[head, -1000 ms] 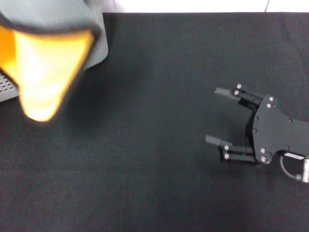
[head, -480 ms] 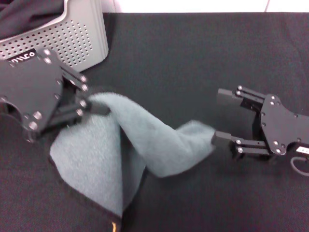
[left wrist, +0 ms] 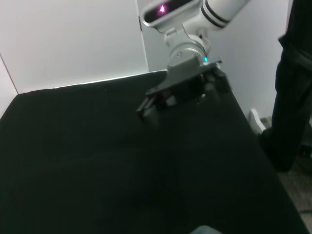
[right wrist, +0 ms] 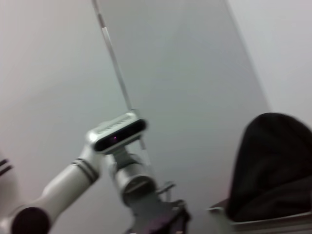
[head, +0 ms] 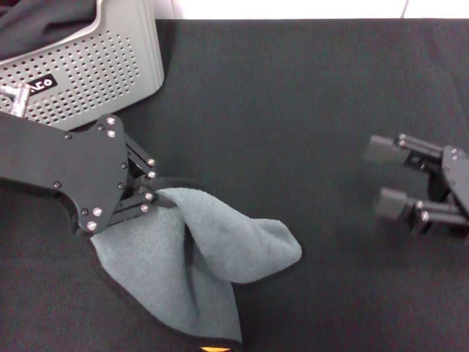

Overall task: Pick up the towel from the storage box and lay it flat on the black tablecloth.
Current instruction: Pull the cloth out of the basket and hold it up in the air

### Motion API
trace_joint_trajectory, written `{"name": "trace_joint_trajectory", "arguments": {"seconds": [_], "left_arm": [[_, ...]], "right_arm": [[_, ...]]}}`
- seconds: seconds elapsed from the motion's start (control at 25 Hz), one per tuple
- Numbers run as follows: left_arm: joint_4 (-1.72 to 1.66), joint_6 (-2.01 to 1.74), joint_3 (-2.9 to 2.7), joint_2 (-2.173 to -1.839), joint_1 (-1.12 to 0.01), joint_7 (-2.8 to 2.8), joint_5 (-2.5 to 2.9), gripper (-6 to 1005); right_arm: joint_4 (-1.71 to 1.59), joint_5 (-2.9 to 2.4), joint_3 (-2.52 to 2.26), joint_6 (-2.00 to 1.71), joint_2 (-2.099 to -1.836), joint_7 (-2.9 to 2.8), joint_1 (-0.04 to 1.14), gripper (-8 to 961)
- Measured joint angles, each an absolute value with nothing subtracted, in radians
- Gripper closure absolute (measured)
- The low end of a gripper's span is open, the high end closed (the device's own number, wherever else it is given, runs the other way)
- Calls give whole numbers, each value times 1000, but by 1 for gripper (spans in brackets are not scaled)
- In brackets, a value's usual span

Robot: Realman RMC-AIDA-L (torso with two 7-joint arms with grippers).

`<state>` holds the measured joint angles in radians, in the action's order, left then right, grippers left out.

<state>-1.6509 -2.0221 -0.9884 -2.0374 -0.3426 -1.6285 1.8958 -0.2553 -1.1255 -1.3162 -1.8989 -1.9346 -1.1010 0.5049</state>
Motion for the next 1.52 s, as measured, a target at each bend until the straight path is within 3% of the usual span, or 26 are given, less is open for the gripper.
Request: {"name": "trace_joint_trajectory", "arguments": {"seconds": [0.12, 0.4, 0.68, 0.88, 1.12, 1.52], "left_arm": [[-1668, -2023, -1010, -2037, -352, -1628, 1858, 970], [-1696, -2026, -1053, -2037, -361, -1596, 1743, 969], [-1707, -2017, -1061, -2049, -375, -1551, 1744, 968], [-1712, -2002, -1022, -2052, -374, -1531, 1746, 968], [-1718, -1997, -1009, -2053, -374, -1516, 1744, 967], [-1731, -1983, -1007, -2062, -380, -1475, 1736, 966]], "right_arm": [[-251, -1129, -1294, -1845, -1934, -1104, 503, 130], [-259, -1213, -1301, -1674, -1988, -1105, 580, 130], [-255, -1309, -1307, -1684, -2007, -1156, 650, 236], [-258, -1319, -1292, -1755, -1997, -1175, 620, 266], [-252, -1315, -1236, -1853, -1956, -1206, 568, 266], [-248, -1320, -1242, -1818, -1974, -1217, 561, 265]]}}
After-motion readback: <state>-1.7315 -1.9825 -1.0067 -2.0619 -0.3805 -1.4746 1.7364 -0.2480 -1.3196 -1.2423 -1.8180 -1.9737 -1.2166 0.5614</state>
